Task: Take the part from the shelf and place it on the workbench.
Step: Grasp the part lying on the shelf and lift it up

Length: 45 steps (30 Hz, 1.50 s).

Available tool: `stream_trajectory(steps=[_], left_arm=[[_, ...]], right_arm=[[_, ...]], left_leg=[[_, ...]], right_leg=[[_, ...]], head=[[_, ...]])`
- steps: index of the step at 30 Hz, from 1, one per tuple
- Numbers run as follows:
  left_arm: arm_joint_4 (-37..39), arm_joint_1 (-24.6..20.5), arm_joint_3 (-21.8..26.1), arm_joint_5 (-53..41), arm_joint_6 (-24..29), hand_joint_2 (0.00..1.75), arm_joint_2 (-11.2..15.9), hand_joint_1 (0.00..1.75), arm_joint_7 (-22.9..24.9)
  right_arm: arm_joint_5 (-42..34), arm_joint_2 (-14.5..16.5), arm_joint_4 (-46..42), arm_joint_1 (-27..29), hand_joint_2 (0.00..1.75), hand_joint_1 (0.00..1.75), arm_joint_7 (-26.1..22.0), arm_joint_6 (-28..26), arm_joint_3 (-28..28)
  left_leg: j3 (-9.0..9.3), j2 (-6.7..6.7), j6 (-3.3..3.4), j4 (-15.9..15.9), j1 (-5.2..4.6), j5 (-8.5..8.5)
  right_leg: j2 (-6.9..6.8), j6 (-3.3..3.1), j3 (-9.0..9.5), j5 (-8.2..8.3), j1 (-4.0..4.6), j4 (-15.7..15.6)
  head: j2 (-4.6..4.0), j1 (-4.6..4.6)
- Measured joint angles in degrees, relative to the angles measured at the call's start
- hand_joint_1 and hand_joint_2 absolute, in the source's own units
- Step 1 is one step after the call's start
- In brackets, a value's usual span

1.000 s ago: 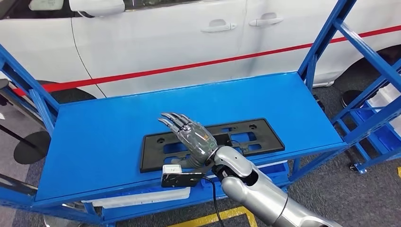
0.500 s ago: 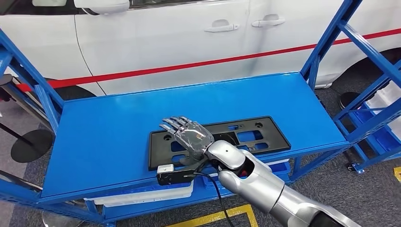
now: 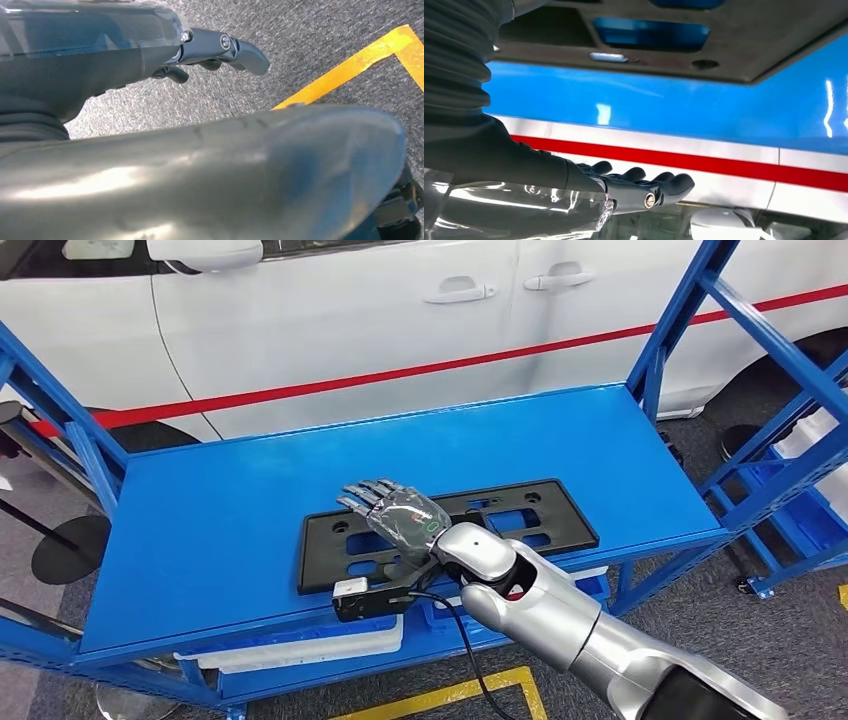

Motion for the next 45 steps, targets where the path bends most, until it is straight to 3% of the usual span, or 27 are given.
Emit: stream_trajectory(steps=[3, 4, 5, 6, 8, 10, 13, 15, 18, 19, 20, 21, 23, 25, 28, 30, 33, 34, 35, 36, 38, 40, 43, 45], left_arm=[[0.0, 0.09, 0.0, -0.11, 0.07, 0.0, 0.01, 0.0, -0.09], [0.0, 0.16, -0.01, -0.13, 0.07, 0.0, 0.01, 0.0, -0.1], [0.0, 0.23, -0.01, -0.15, 0.07, 0.0, 0.01, 0.0, -0.1], [0.0, 0.26, -0.01, -0.16, 0.07, 0.0, 0.01, 0.0, -0.11], [0.0, 0.24, 0.0, -0.17, 0.09, 0.0, 0.04, 0.0, -0.14], [0.0, 0.14, 0.01, -0.17, 0.11, 0.0, 0.08, 0.0, -0.17], [0.0, 0.18, 0.02, -0.18, 0.13, 0.0, 0.1, 0.0, -0.17], [0.0, 0.21, 0.02, -0.2, 0.13, 0.0, 0.09, 0.0, -0.17], [0.0, 0.12, 0.02, -0.25, 0.13, 0.0, 0.09, 0.0, -0.17], [0.0, 0.14, 0.02, -0.27, 0.12, 0.0, 0.1, 0.0, -0.17], [0.0, 0.18, 0.02, -0.31, 0.1, 0.0, 0.11, 0.0, -0.17], [0.0, 0.2, 0.02, -0.4, 0.08, 0.0, 0.11, 0.0, -0.17], [0.0, 0.17, 0.01, -0.62, 0.01, 0.0, 0.1, 0.0, -0.17], [0.0, 0.08, 0.0, -0.78, -0.07, 0.0, 0.05, 0.0, -0.15], [0.0, 0.05, 0.0, -0.76, -0.34, 0.0, 0.02, 0.0, 0.03], [0.0, 0.05, 0.03, -0.47, -0.61, 0.0, 0.02, 0.0, 0.16], [0.0, 0.08, 0.16, 0.16, -0.94, 0.0, 0.04, 0.0, 0.18], [0.0, 0.13, 0.21, 0.26, -0.98, 0.0, 0.04, 0.0, 0.18], [0.0, 0.2, 0.27, 0.31, -1.0, 0.0, 0.05, 0.0, 0.16], [0.0, 0.26, 0.31, 0.28, -0.97, 0.0, 0.05, 0.0, 0.1], [0.0, 0.25, 0.37, 0.1, -0.8, 0.0, 0.05, 0.0, -0.14], [0.0, 0.09, 0.37, -0.16, -0.53, 0.0, 0.05, 0.0, -0.38], [0.0, 0.02, 0.37, -0.32, -0.23, 0.0, 0.05, 0.0, -0.45], [0.0, 0.07, 0.37, -0.37, -0.14, 0.0, 0.04, 0.0, -0.45]], right_arm=[[-0.36, 0.02, 0.23, -0.36, 1.75, 0.0, 0.07, 0.02, 0.58], [-0.41, 0.02, 0.33, -0.35, 1.75, 0.0, 0.1, 0.03, 0.79], [-0.47, 0.02, 0.4, -0.35, 1.75, 0.0, 0.13, 0.03, 0.99], [-0.54, 0.02, 0.45, -0.37, 1.75, 0.0, 0.16, 0.03, 1.16], [-0.63, 0.02, 0.49, -0.5, 1.75, 0.0, 0.2, 0.02, 1.35], [-0.71, 0.03, 0.49, -0.67, 1.75, 0.0, 0.21, 0.01, 1.42], [-0.79, 0.03, 0.49, -0.78, 1.75, 0.0, 0.22, 0.01, 1.54], [-0.82, 0.02, 0.49, -0.9, 1.75, 0.0, 0.22, 0.01, 1.57], [-0.85, -0.01, 0.61, -0.91, 1.75, 0.0, 0.24, 0.01, 1.73], [-0.86, -0.05, 0.68, -0.83, 1.75, 0.0, 0.27, 0.01, 1.81], [-0.88, -0.1, 0.75, -0.76, 1.75, 0.0, 0.33, -0.01, 1.89], [-0.91, -0.15, 0.79, -0.75, 1.75, 0.0, 0.41, -0.02, 1.92], [-0.95, -0.24, 0.8, -0.91, 1.75, 0.0, 0.63, -0.07, 1.92], [-0.97, -0.3, 0.78, -1.1, 1.75, 0.0, 0.89, -0.11, 1.92], [-0.97, -0.51, 0.7, -1.1, 1.75, 0.0, 1.09, -0.15, 1.92], [-0.97, -0.6, 0.5, -1.15, 1.75, 0.0, 1.13, -0.2, 1.93], [-0.97, -0.63, 0.22, -1.13, 1.75, 0.0, 1.15, -0.25, 2.14], [-0.97, -0.66, 0.2, -1.07, 1.75, 0.0, 1.15, -0.25, 2.3], [-0.97, -0.68, 0.19, -1.02, 1.75, 0.0, 1.16, -0.23, 2.45], [-0.97, -0.69, 0.19, -1.03, 1.75, 0.0, 1.16, -0.21, 2.58], [-0.97, -0.7, 0.19, -1.16, 1.75, 0.0, 1.16, -0.16, 2.7], [-0.97, -0.7, 0.18, -1.42, 1.75, 0.0, 1.16, -0.14, 2.72], [-0.98, -0.71, 0.16, -1.62, 1.75, 0.0, 1.18, -0.11, 2.73], [-0.99, -0.71, 0.16, -1.67, 1.75, 0.0, 1.19, -0.09, 2.73]], left_leg=[[-4.46, 0.01, -0.27, 10.5, 0.01, -5.44], [-5.39, 0.01, -0.36, 12.91, 0.02, -6.08], [-5.36, 0.02, -0.43, 13.27, 0.03, -5.63], [-4.21, 0.02, -0.46, 11.33, 0.06, -4.18], [-0.24, 0.01, -0.39, 3.76, 0.11, -0.78], [2.01, -0.07, 0.06, -1.03, 0.04, 0.46], [1.98, -0.12, 1.09, -1.8, -0.09, 0.62], [1.96, -0.02, 1.79, -2.13, 0.08, 1.03], [1.67, 0.07, 2.21, -2.24, 0.13, 1.3], [1.6, 0.08, 2.23, -2.23, 0.13, 1.32], [1.58, 0.08, 2.24, -2.23, 0.13, 1.33], [1.6, 0.06, 2.23, -2.22, 0.13, 1.34], [1.71, 0.03, 2.14, -2.24, 0.12, 1.32], [1.63, -0.01, 1.69, -2.29, 0.04, 1.4], [1.47, 0.02, 0.63, -2.53, 0.03, 1.58], [0.94, 0.05, 0.13, -1.08, -0.01, 0.11], [-2.58, 0.04, -0.14, 8.12, -0.03, -5.45], [-3.74, 0.04, -0.25, 11.23, -0.02, -6.69], [-4.15, 0.05, -0.36, 12.7, 0.0, -6.88], [-3.6, 0.05, -0.46, 12.07, 0.04, -6.02], [-0.13, 0.06, -0.54, 5.6, 0.23, -2.68], [2.63, 0.01, -0.18, -0.18, 0.25, -1.07], [2.84, -0.12, 0.96, -1.34, 0.08, -0.77], [2.72, -0.04, 1.72, -1.67, 0.19, -0.2]], right_leg=[[-0.11, -0.48, -0.27, 0.26, 0.11, -0.1], [-0.12, -0.52, -0.36, 0.29, 0.17, -0.03], [-0.11, -0.53, -0.42, 0.3, 0.18, 0.07], [-0.08, -0.5, -0.45, 0.28, 0.16, 0.24], [0.01, -0.16, -0.61, 0.04, 0.2, 0.88], [0.1, 0.41, -1.13, -0.15, 0.37, 1.62], [0.11, 1.17, -1.57, -0.08, 0.36, 1.94], [0.09, 1.77, -2.43, -1.68, 0.17, 4.0], [0.06, 2.64, -6.89, -6.9, -0.17, 14.0], [0.05, 2.77, -8.05, -7.64, -0.26, 16.6], [0.05, 2.79, -8.31, -7.31, -0.33, 17.26], [0.05, 2.69, -7.46, -5.96, -0.38, 15.67], [0.05, 2.18, -3.58, -2.26, -0.33, 8.17], [0.05, 1.56, -0.81, -0.58, 0.05, 2.38], [0.05, 0.83, -0.52, -0.31, 0.22, 0.97], [-0.04, 0.13, -0.39, 0.3, -0.04, 0.28], [-0.21, -0.46, -0.61, 0.7, 0.07, -0.03], [-0.22, -0.51, -0.78, 0.74, 0.15, 0.06], [-0.22, -0.54, -1.0, 0.78, 0.18, 0.23], [-0.19, -0.54, -1.23, 0.78, 0.17, 0.48], [-0.11, -0.35, -1.71, 0.66, 0.08, 1.23], [-0.05, 0.14, -2.4, 0.53, 0.27, 2.18], [-0.04, 1.06, -3.0, 0.88, 0.43, 2.47], [-0.04, 1.72, -3.49, -0.02, 0.22, 3.56]], head=[[-0.01, -0.1], [0.0, -0.1], [-0.01, -0.1], [-0.01, -0.1], [-0.01, -0.1], [-0.01, -0.05], [0.0, -0.03], [-0.01, 0.0], [-0.01, 0.03], [-0.01, 0.03], [-0.01, 0.03], [-0.01, 0.03], [-0.01, 0.03], [0.0, 0.02], [-0.01, 0.0], [0.01, -0.05], [-0.01, -0.12], [-0.01, -0.11], [-0.01, -0.11], [-0.01, -0.11], [-0.01, -0.12], [-0.01, -0.08], [-0.01, -0.02], [-0.01, 0.0]])
